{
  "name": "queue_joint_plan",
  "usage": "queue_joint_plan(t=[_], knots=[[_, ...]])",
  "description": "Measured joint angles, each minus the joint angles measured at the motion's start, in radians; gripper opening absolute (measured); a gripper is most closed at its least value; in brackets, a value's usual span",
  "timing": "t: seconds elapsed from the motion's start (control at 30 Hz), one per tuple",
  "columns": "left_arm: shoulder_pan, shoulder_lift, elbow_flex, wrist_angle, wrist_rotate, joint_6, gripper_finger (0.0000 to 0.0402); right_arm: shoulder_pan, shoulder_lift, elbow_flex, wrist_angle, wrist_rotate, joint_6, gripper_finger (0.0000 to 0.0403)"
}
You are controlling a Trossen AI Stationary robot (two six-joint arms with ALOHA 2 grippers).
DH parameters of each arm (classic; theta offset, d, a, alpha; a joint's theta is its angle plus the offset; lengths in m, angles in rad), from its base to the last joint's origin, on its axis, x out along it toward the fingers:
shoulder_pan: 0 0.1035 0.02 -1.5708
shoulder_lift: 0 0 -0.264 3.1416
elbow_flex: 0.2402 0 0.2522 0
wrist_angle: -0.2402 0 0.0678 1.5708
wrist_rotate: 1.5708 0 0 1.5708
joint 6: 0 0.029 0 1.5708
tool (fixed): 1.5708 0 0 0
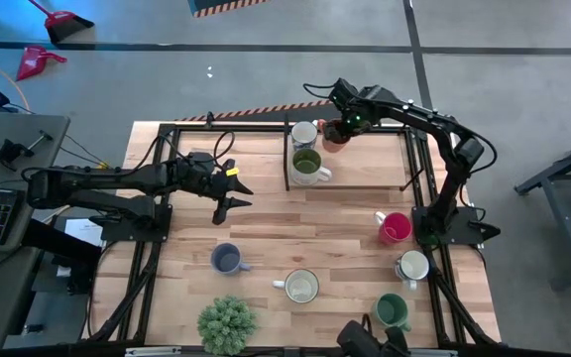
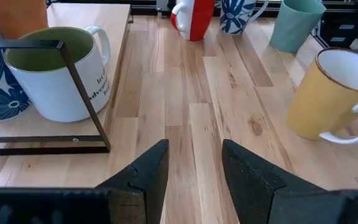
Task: Place coffee mugs
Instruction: Put the orange mug on the shelf
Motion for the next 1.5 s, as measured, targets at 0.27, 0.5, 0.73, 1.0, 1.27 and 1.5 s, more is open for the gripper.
queue_joint_plan(t=[0.27, 0.5, 0.73, 1.0, 1.27, 1.5], knots=[[0.0, 0.0, 0.0, 0.0, 0.0, -0.005, 0.0138, 0.003, 0.0, 0.0, -0.025, 0.018, 0.009, 0.0], [0.0, 0.0, 0.0, 0.0, 0.0, -0.005, 0.0138, 0.003, 0.0, 0.0, -0.049, 0.029, 0.069, 0.0], [0.0, 0.0, 0.0, -0.001, -0.001, -0.012, 0.0138, 0.015, 0.007, -0.001, -0.053, 0.053, 0.063, 0.0], [0.0, 0.0, 0.0, -0.001, -0.001, -0.013, 0.0138, 0.02, 0.027, -0.001, -0.055, 0.06, 0.113, 0.0], [0.0, 0.0, 0.0, -0.001, -0.001, -0.005, 0.0138, 0.027, 0.073, -0.001, -0.028, 0.053, 0.087, 0.0], [0.0, 0.0, 0.0, -0.001, -0.001, -0.012, 0.0138, 0.026, 0.097, -0.001, -0.015, 0.044, 0.077, 0.0]])
